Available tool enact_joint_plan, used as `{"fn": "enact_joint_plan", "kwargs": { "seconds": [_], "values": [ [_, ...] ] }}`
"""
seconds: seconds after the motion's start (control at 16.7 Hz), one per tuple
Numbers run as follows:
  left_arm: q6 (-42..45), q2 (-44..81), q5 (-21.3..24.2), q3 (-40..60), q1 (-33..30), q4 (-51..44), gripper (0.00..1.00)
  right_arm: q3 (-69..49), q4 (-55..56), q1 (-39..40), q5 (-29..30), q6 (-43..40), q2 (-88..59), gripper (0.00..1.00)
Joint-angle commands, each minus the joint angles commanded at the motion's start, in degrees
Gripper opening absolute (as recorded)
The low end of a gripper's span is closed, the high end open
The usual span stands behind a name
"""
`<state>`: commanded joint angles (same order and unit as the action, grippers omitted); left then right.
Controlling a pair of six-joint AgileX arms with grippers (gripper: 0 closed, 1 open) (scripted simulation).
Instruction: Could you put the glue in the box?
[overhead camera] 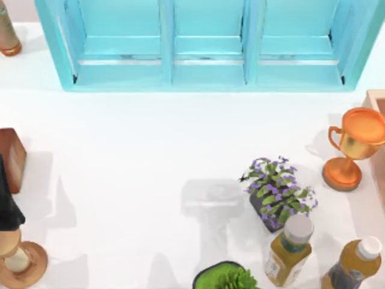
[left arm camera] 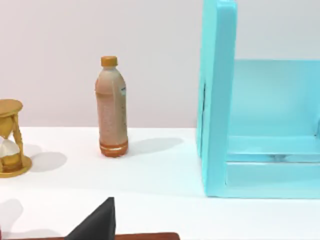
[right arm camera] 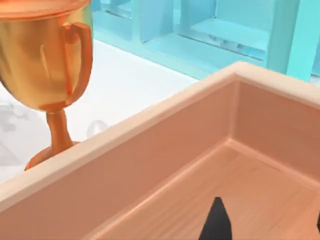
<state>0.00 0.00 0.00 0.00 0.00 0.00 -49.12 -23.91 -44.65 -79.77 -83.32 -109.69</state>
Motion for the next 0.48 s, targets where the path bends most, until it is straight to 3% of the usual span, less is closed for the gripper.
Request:
{"fn": "enact_joint_plan", "kwargs": {
  "seconds": [0.36, 0.48],
  "values": [
    [0.0, 0.0, 0.0, 0.0, 0.0, 0.0, 1.0, 0.0, 0.0, 0.0, 0.0, 0.0, 0.0, 0.98],
    [0.0, 0.0, 0.0, 0.0, 0.0, 0.0, 1.0, 0.0, 0.0, 0.0, 0.0, 0.0, 0.0, 1.0]
  ]
}}
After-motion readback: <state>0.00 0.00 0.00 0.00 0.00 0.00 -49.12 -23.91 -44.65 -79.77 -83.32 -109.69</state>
